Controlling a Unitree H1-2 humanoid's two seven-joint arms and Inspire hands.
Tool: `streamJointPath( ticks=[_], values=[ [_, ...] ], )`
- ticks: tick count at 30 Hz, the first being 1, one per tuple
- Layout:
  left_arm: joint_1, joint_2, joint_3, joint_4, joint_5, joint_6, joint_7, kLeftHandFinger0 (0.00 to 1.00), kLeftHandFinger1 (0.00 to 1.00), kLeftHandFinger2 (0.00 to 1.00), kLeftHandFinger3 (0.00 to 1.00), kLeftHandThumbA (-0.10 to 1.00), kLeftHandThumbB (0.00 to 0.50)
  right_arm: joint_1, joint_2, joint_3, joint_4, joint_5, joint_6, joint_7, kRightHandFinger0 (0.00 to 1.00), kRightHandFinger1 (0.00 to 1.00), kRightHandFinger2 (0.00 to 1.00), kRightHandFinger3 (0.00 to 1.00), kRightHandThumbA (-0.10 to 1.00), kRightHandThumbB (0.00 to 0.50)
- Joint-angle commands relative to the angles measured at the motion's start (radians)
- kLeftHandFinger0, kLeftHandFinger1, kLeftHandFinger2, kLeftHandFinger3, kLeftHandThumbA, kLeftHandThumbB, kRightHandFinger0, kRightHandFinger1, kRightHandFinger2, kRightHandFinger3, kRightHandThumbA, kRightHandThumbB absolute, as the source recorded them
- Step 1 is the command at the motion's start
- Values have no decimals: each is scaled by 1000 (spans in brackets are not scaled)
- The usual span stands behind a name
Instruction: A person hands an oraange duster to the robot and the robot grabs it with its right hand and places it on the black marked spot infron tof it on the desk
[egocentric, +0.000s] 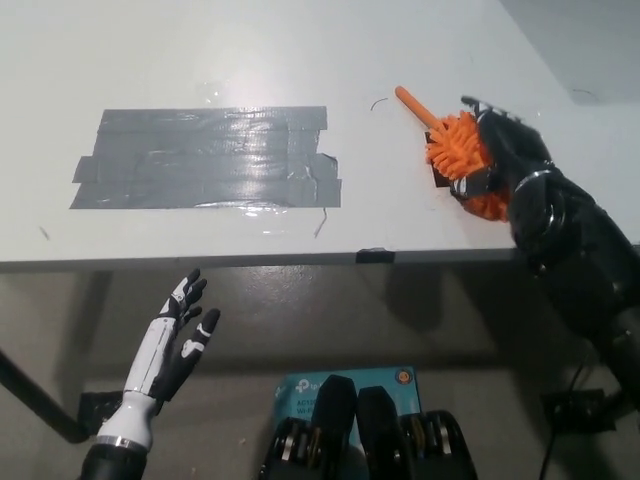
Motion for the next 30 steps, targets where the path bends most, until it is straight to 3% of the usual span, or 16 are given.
streamJointPath(
  ticks=[1, 3, 7, 9, 12, 16, 19, 25, 30],
  values=[
    [-18, 2, 5, -4, -2, -10, 23, 983, 1000, 1000, 1000, 946, 112, -4, -57, -32, -321, -142, 114, -58, 1000, 1000, 1000, 1000, 831, 311],
    [-17, 3, 6, 0, -10, -16, 19, 987, 1000, 1000, 1000, 971, 106, 20, -66, -73, -480, -174, 143, -49, 1000, 1000, 1000, 1000, 900, 302],
    [-20, 5, 8, 7, -22, -25, 12, 1000, 1000, 1000, 1000, 1000, 99, 41, -58, -136, -610, -230, 148, -17, 1000, 1000, 1000, 1000, 900, 292],
    [-24, 4, 7, 16, -25, -30, 12, 1000, 1000, 1000, 1000, 1000, 103, 70, -47, -195, -738, -255, 148, 1, 1000, 1000, 1000, 1000, 820, 294],
    [-33, 3, 7, 22, -26, -28, 11, 1000, 1000, 1000, 1000, 1000, 103, 88, -43, -222, -810, -245, 148, 6, 1000, 1000, 1000, 1000, 786, 291],
    [-78, 4, 6, 57, -23, -43, 16, 1000, 1000, 1000, 1000, 1000, 85, 166, -54, -235, -1045, -234, 148, 25, 1000, 1000, 1000, 1000, 879, 289],
    [-92, 4, 2, 59, -21, -32, 10, 1000, 1000, 1000, 1000, 1000, 90, 257, -40, -233, -1207, -204, 147, 28, 1000, 1000, 1000, 1000, 892, 277],
    [-94, 8, 0, 66, -20, -20, 3, 1000, 1000, 1000, 1000, 1000, 108, 468, 3, -256, -1352, -48, 93, 7, 1000, 1000, 1000, 1000, 814, 235],
    [-80, 2, -4, 80, -14, -38, 11, 1000, 1000, 1000, 1000, 1000, 114, 612, 7, -280, -1270, 138, -49, -13, 1000, 1000, 1000, 1000, 769, 231]
  ],
)
